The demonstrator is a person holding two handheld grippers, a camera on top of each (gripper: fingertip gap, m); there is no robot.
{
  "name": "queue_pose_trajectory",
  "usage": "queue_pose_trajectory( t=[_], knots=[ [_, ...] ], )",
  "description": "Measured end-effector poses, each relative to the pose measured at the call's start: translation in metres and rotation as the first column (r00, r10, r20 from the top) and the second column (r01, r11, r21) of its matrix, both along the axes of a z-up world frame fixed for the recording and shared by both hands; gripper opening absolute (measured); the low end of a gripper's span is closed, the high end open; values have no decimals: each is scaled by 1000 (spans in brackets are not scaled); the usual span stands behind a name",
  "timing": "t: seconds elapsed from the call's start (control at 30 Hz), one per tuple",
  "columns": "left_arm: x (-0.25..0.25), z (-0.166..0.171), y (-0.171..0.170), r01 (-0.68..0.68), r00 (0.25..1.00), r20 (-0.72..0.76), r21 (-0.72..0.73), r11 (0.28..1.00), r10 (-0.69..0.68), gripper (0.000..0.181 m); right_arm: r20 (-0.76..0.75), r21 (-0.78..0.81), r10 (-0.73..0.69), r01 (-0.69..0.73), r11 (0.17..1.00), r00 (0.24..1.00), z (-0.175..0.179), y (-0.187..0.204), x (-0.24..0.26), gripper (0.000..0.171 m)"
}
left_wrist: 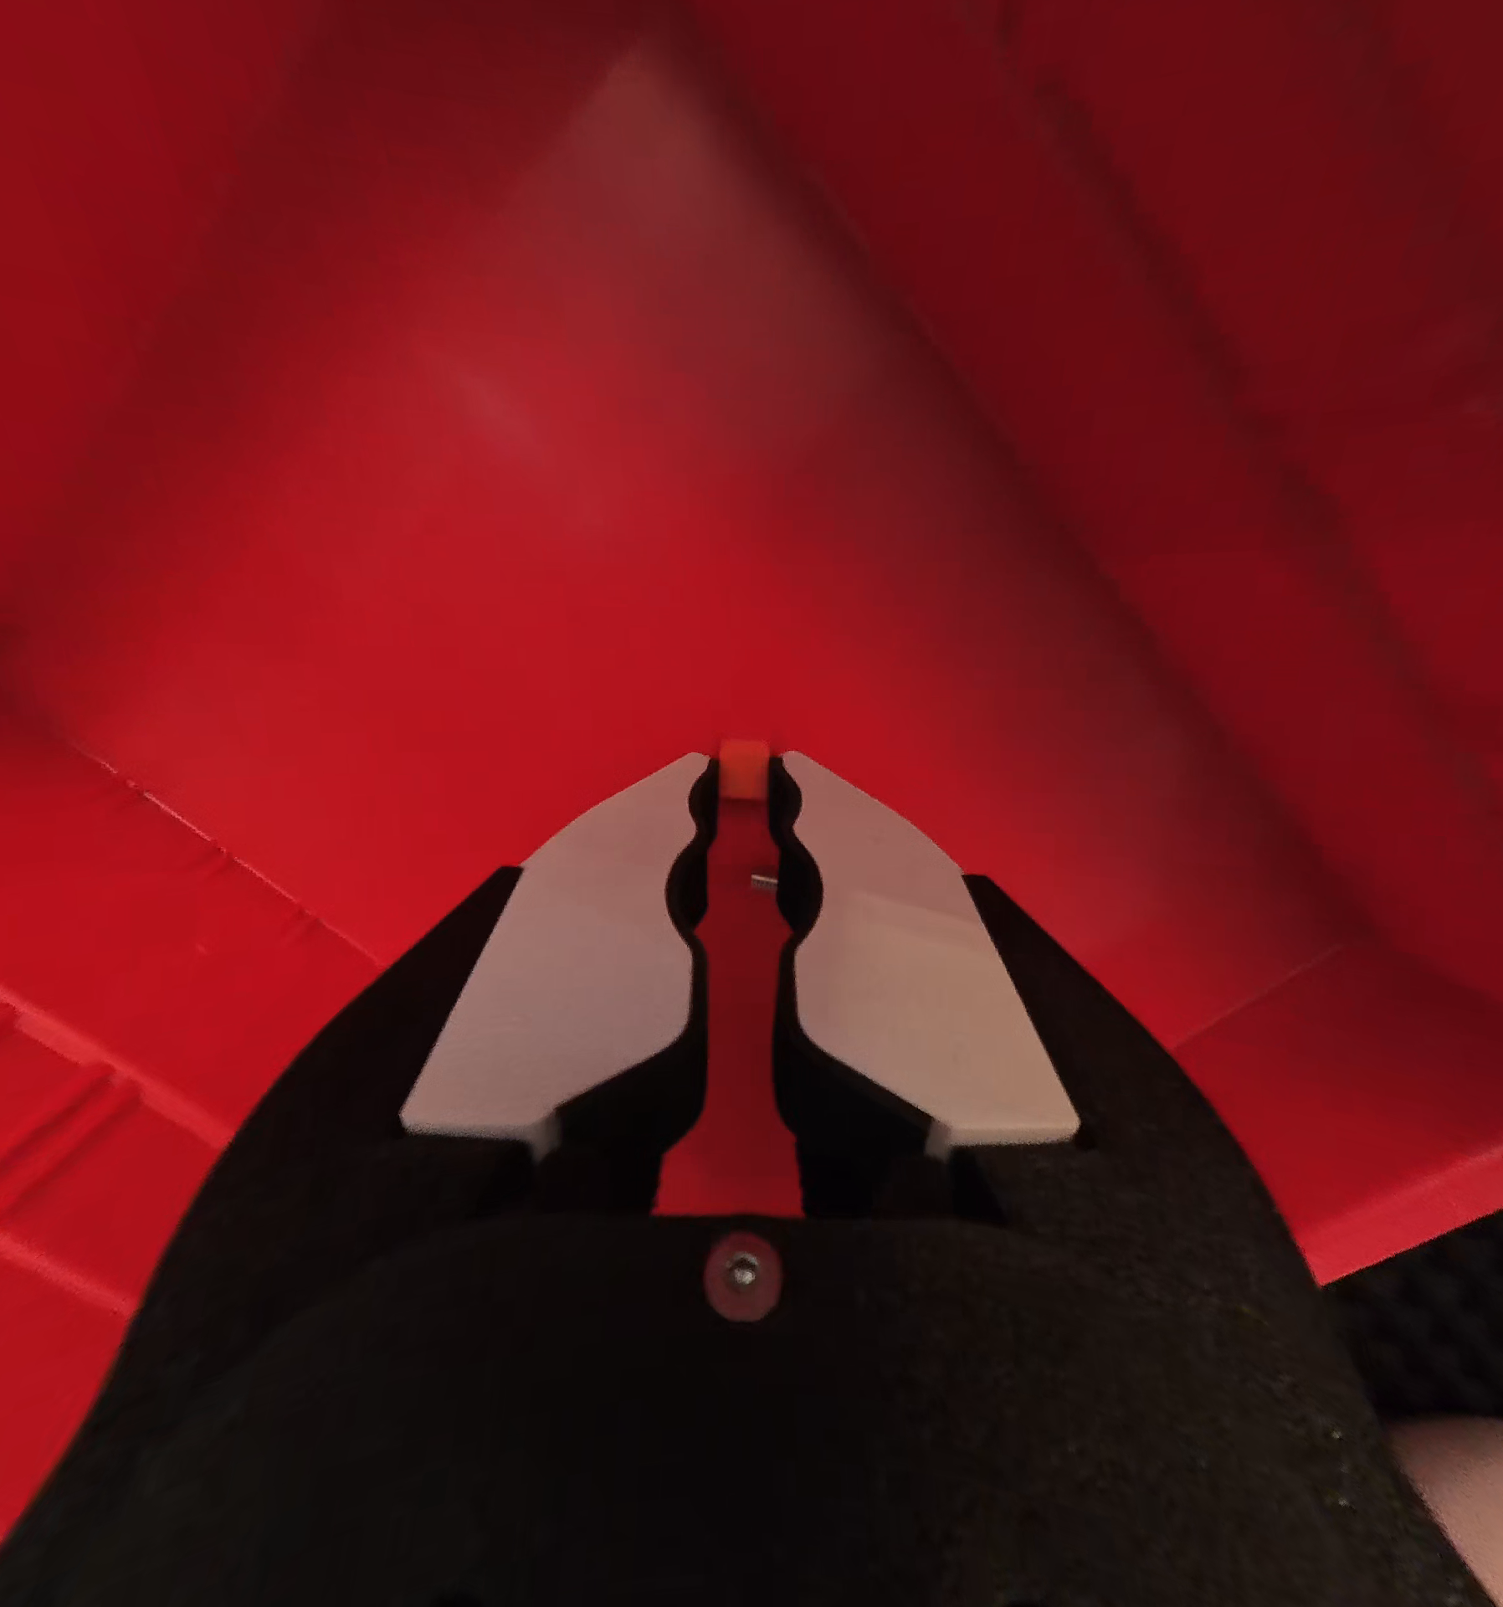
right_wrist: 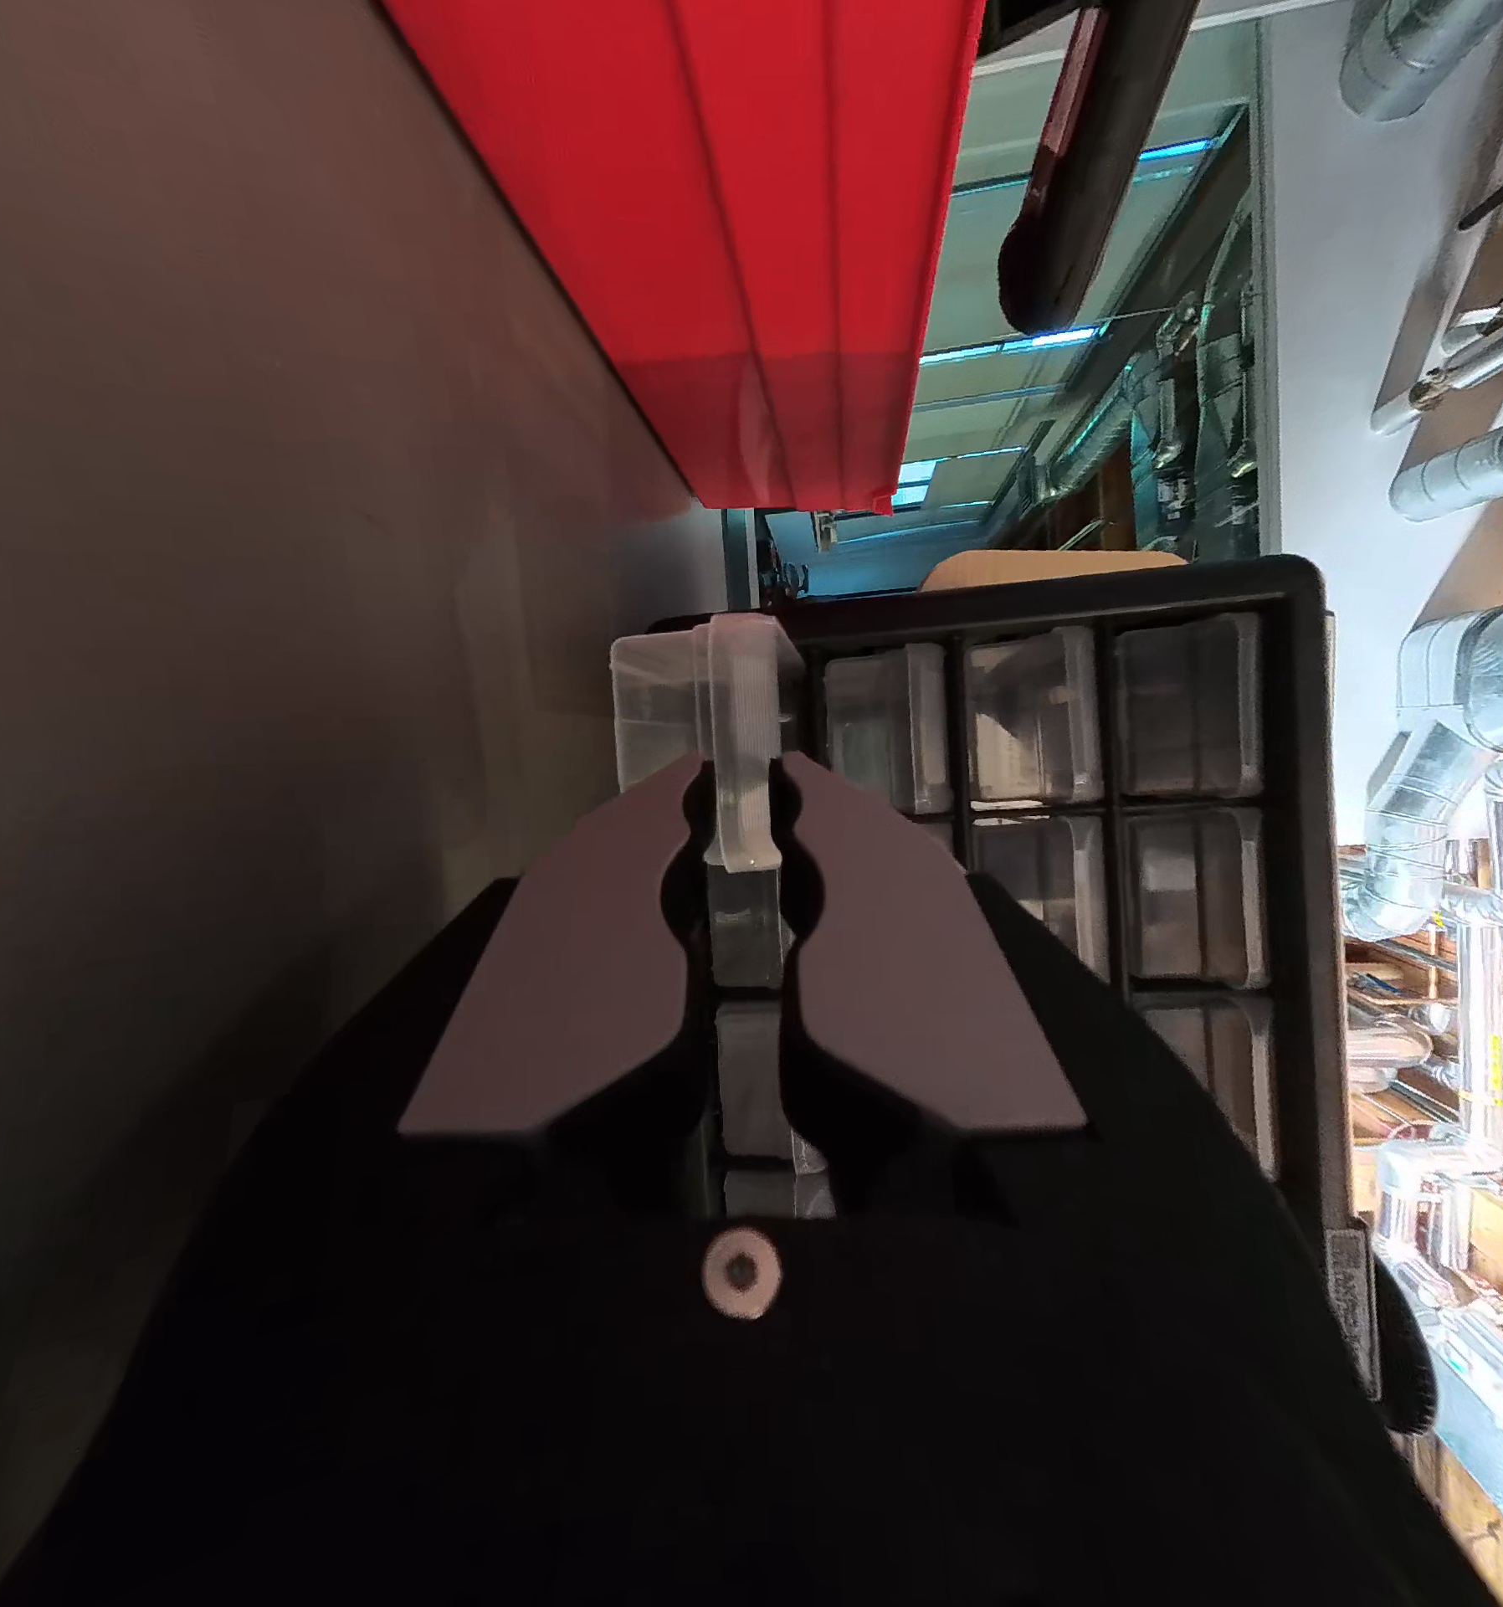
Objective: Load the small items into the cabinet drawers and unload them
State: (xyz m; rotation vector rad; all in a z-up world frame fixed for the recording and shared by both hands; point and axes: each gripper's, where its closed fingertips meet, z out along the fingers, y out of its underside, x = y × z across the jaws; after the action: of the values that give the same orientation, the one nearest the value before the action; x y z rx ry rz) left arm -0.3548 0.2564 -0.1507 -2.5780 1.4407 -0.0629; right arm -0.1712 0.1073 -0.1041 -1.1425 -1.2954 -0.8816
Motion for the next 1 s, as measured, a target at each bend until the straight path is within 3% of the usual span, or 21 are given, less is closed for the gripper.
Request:
queue_pose_trajectory(
  t=[0.1, 0.23, 0.33, 0.4, 0.53, 0.7, 1.0],
  knots=[
    [-6, 16, -1, -30, 999, -17, 25, 999, 30, 10, 2, -1, 0, 0, 1000, 1000, 0, 0, -1, 13],
    [13, 75, -24, -21, 996, 90, 92, 996, 12, 10, -2, -8, -5, 5, 1000, 1000, -4, -1, 0, 13],
    [65, 119, -71, 150, 951, 255, 109, 983, -173, 10, -9, -16, -3, 3, 1000, 1000, -2, -4, -1, 12],
    [97, 131, -105, 316, 899, 272, 138, 939, -342, 10, -1, -17, 4, -4, 1000, 1000, -2, -5, -4, 11],
    [152, 122, -143, 523, 809, 190, 195, 829, -556, 10, 4, -17, 18, -18, 1000, 1000, -3, -5, -9, 11],
    [186, 89, -139, 548, 815, 110, 177, 818, -570, 10, 18, -22, 30, -29, 999, 999, -4, -4, -9, 12],
    [186, 30, -125, 588, 808, -102, 79, 805, -580, 10, 19, -19, 38, -38, 999, 999, -1, 1, -14, 12]
  ],
)
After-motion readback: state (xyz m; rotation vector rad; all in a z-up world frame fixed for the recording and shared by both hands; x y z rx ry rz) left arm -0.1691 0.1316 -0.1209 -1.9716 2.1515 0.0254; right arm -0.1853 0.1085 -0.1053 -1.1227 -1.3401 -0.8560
